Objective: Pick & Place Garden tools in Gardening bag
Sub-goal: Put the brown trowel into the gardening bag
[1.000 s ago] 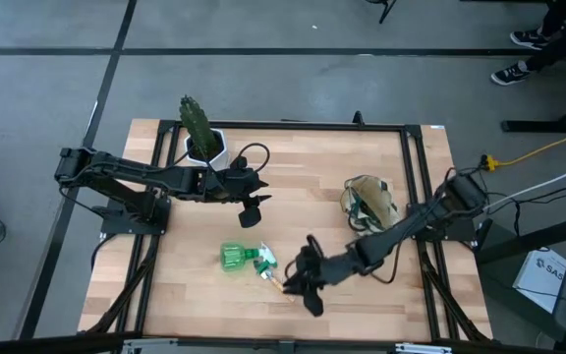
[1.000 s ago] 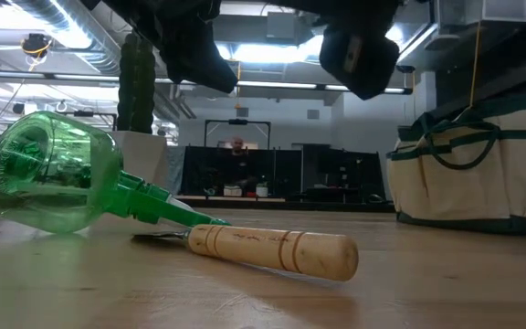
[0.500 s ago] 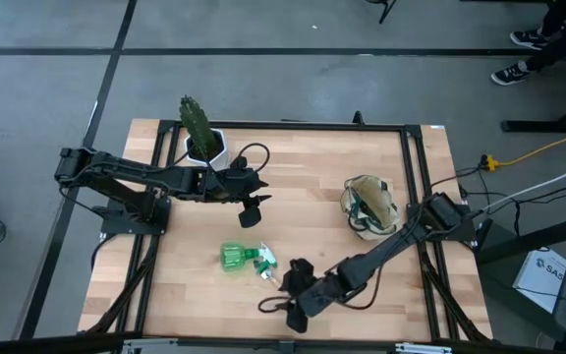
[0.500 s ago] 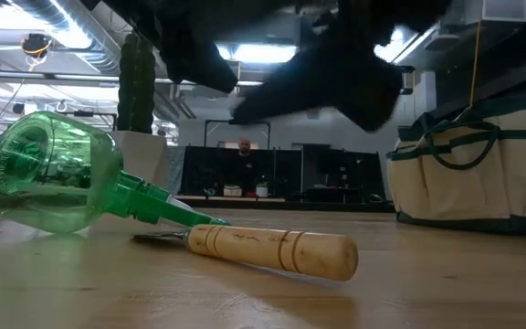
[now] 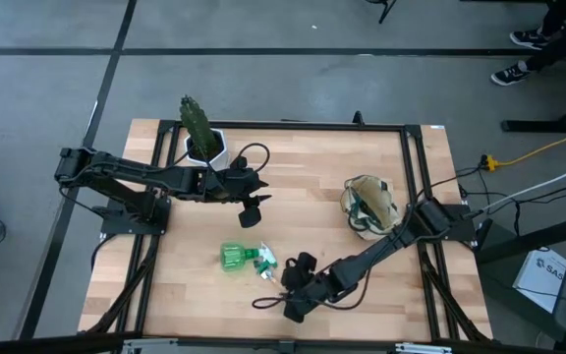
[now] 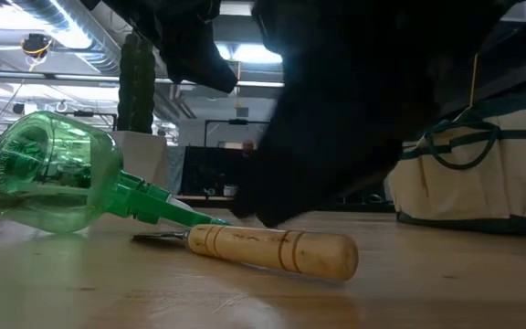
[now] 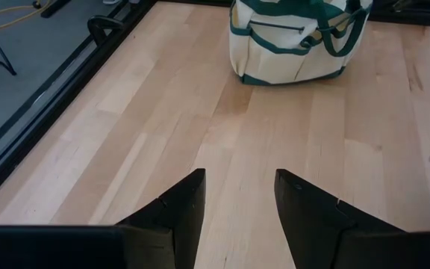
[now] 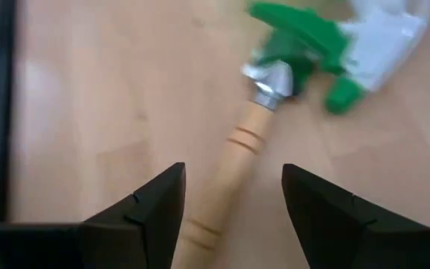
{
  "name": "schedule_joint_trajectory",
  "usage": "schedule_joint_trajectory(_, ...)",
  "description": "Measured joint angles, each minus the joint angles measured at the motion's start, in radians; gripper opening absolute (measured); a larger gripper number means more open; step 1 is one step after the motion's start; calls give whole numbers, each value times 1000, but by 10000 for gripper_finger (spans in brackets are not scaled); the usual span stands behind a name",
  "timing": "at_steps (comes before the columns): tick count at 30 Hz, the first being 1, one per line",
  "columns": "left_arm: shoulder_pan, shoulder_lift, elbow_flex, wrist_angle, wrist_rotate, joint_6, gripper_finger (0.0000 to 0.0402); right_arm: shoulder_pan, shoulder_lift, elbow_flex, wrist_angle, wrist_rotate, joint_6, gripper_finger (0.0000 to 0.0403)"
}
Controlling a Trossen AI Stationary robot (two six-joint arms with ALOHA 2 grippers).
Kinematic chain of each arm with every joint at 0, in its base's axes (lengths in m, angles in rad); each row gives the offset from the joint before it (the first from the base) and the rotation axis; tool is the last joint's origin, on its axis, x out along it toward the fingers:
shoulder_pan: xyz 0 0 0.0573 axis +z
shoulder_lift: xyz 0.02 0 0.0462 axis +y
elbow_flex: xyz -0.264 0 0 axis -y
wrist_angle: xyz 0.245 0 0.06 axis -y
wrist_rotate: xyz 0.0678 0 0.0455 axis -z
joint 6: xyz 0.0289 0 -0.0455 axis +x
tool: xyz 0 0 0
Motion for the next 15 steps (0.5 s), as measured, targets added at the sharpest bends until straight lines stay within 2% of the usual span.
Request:
schedule_joint_trajectory(9, 0, 0, 0, 0, 0, 0, 157, -6, 35, 0, -22, 10, -8, 225)
schedule_joint_trajectory(15, 0, 0, 0, -1, 0, 0, 157, -5, 40, 3, -78, 35, -11, 202)
